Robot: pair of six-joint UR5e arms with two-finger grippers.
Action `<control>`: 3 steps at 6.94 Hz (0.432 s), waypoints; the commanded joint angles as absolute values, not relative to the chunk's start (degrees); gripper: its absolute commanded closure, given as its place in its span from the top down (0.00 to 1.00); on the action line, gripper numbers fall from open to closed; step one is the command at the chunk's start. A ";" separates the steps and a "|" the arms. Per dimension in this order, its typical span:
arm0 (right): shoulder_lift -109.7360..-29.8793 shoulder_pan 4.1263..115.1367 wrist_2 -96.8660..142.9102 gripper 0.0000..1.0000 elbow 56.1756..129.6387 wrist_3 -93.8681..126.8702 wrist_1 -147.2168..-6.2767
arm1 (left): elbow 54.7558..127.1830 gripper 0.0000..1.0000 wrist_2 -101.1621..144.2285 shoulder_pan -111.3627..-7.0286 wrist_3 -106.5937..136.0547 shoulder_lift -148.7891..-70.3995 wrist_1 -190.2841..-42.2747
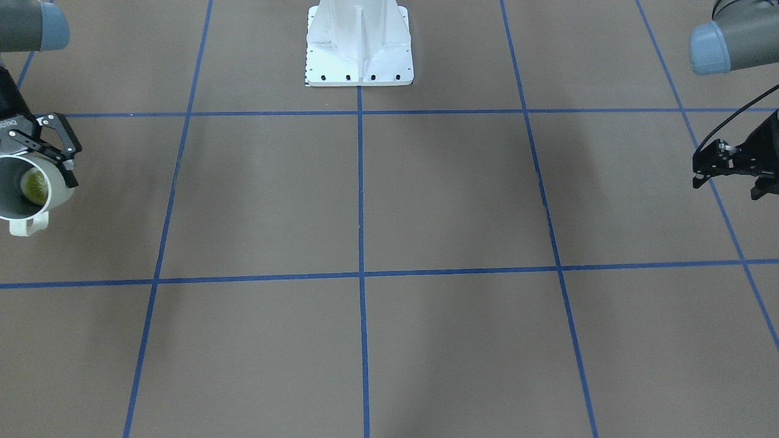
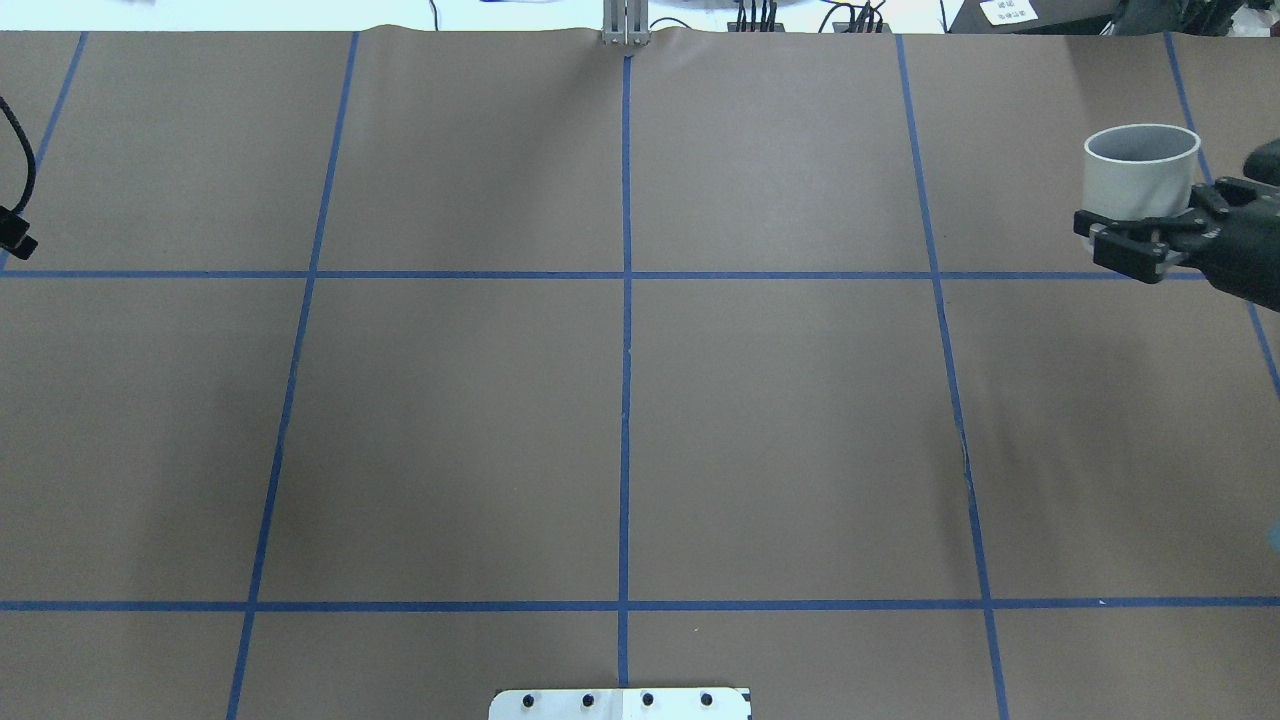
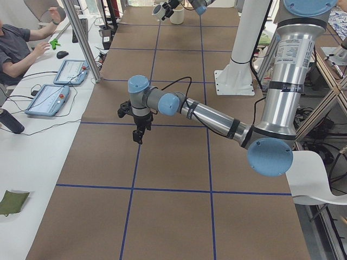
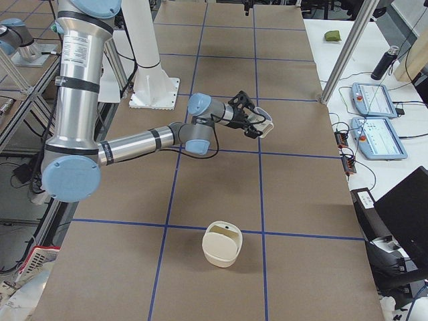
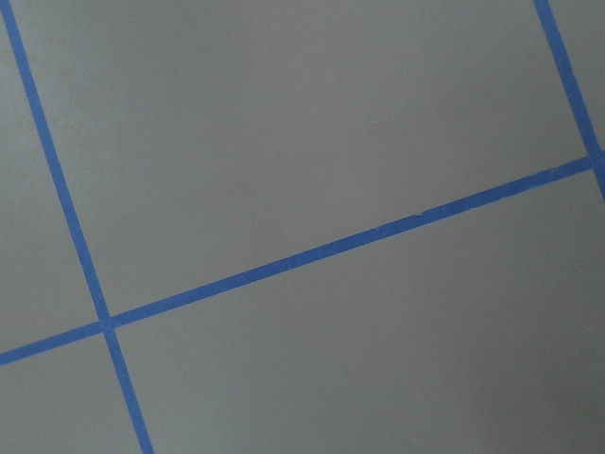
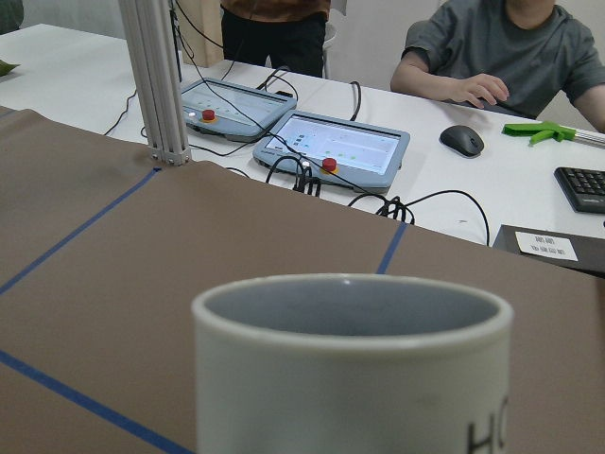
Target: Left arm hands cup to right arm to dump lemon
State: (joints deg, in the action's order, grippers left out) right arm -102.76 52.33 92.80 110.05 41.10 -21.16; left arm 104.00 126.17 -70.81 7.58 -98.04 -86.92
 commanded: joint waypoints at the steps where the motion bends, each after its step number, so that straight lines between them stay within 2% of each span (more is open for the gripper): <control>1: -113.25 53.78 92.81 0.17 106.99 54.50 -3.87 | 103.80 1.00 126.21 -70.75 7.73 -98.35 -86.66; 3: -115.66 56.67 92.81 0.15 94.56 69.17 16.69 | 103.80 1.00 126.21 -70.75 8.52 -98.52 -86.66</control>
State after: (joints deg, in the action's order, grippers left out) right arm -114.26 54.89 92.81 101.95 59.84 4.70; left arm 103.86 126.21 -70.76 8.23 -98.40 -86.69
